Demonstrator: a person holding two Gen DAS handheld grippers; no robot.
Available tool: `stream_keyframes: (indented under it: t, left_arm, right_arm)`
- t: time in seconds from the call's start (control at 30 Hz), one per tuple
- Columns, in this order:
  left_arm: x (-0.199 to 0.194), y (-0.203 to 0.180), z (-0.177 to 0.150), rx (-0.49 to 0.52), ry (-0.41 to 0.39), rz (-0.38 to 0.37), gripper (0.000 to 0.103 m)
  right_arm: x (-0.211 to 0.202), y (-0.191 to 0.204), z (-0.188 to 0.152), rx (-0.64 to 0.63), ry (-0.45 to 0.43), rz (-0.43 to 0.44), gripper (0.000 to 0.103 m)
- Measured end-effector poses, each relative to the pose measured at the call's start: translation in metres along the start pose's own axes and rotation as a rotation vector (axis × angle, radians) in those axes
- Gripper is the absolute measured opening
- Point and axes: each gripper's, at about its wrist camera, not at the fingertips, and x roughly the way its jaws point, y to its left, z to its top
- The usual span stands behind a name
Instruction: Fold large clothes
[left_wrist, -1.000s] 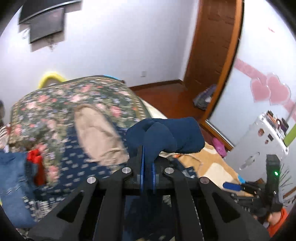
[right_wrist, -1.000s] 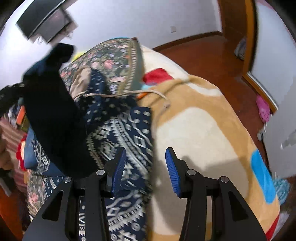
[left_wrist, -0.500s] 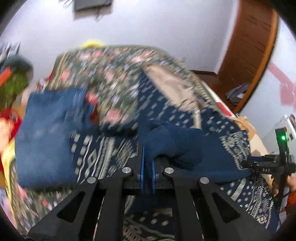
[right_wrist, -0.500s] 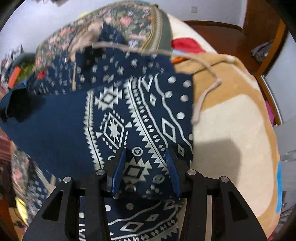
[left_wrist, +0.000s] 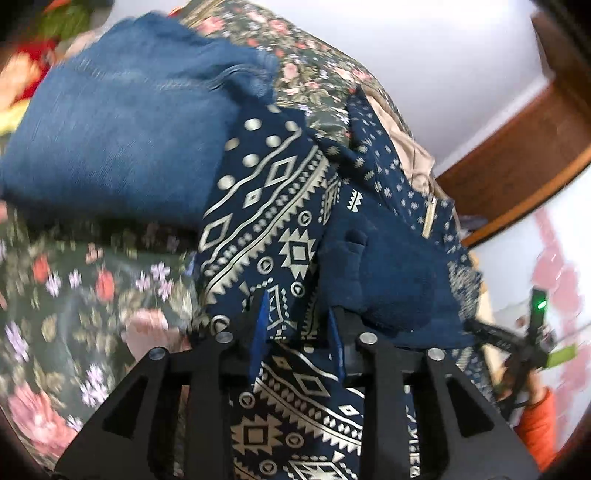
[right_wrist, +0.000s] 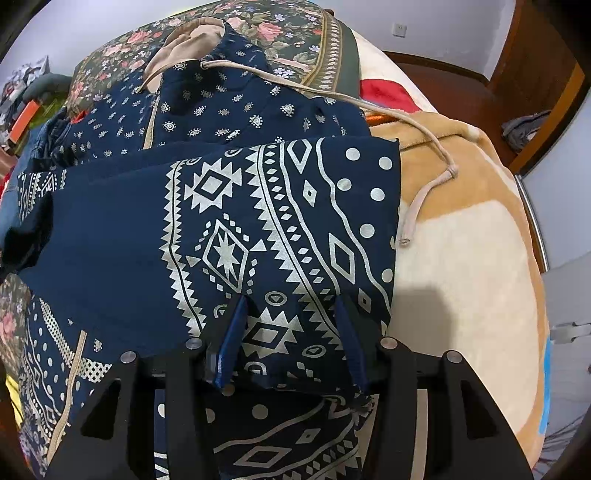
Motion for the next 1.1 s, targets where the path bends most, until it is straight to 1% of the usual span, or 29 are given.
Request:
stream_keyframes:
  t: [0.13, 0.17, 0.23, 0.4, 0.43, 0.5, 0.53, 0.57, 0.6, 0.73, 0.87, 0.9, 0.93, 0.97, 1.03, 1.1]
  left_arm:
    - [-0.006, 0.012, -0.002, -0.078, -0.002, -0.069, 0.031]
    - [-0.007, 0.016, -0.003, -0.114, -0.005, -0.101, 0.031]
    - [-0.007, 0.024, -0.006, -0.167, -0.005, -0.132, 0.031]
    - [-0.005, 0.039, -0.017, -0.237, -0.007, -0.146, 0.031]
    - [-0.006, 0.042, -0.018, -0.249, -0.010, -0.139, 0.031]
    - [-0.011, 0.049, -0.019, -0.255, -0.040, -0.047, 0.031]
    - [-0.014, 0.052, -0.018, -0.248, -0.047, -0.025, 0.031]
    - [-0.018, 0.054, -0.018, -0.241, -0.055, 0.027, 0.031]
    - [-0.021, 0.055, -0.017, -0.232, -0.055, 0.059, 0.031]
    - [-0.037, 0.041, -0.013, -0.105, -0.082, 0.204, 0.031]
    - [-0.050, 0.006, -0.002, 0.071, -0.121, 0.293, 0.031]
    - [-0.052, 0.002, 0.001, 0.103, -0.128, 0.304, 0.031]
    - [-0.056, -0.012, 0.004, 0.163, -0.138, 0.320, 0.031]
    - [-0.057, -0.020, 0.007, 0.200, -0.145, 0.330, 0.032]
    - [-0.057, -0.039, 0.013, 0.273, -0.161, 0.343, 0.039]
    - [-0.057, -0.062, 0.023, 0.336, -0.179, 0.330, 0.041]
  right_arm:
    - [0.001, 0.002, 0.000, 0.003, -0.003, 0.001, 0.046]
    - [0.002, 0.002, 0.000, 0.003, -0.004, 0.002, 0.046]
    - [0.002, 0.001, 0.000, 0.004, -0.006, 0.002, 0.046]
    - [0.002, 0.001, -0.001, 0.004, -0.006, 0.002, 0.046]
    - [0.002, 0.000, -0.001, 0.004, -0.006, 0.002, 0.046]
    - [0.001, -0.001, -0.002, 0.008, -0.006, 0.004, 0.046]
    - [0.001, -0.001, -0.002, 0.010, -0.006, 0.004, 0.046]
    - [0.001, -0.001, -0.002, 0.013, -0.006, 0.003, 0.046]
    - [0.000, -0.001, -0.003, 0.014, -0.006, 0.002, 0.046]
    - [-0.003, 0.000, 0.000, 0.015, 0.010, -0.012, 0.047]
    - [-0.010, 0.003, 0.007, 0.004, 0.033, -0.012, 0.047]
    - [-0.014, 0.004, 0.009, 0.000, 0.029, -0.003, 0.047]
    - [-0.018, 0.005, 0.012, -0.002, 0.020, 0.003, 0.047]
    - [-0.023, 0.006, 0.014, -0.006, 0.006, 0.008, 0.047]
    - [-0.034, 0.009, 0.021, -0.017, -0.030, 0.016, 0.047]
    - [-0.046, 0.013, 0.031, -0.025, -0.072, 0.023, 0.047]
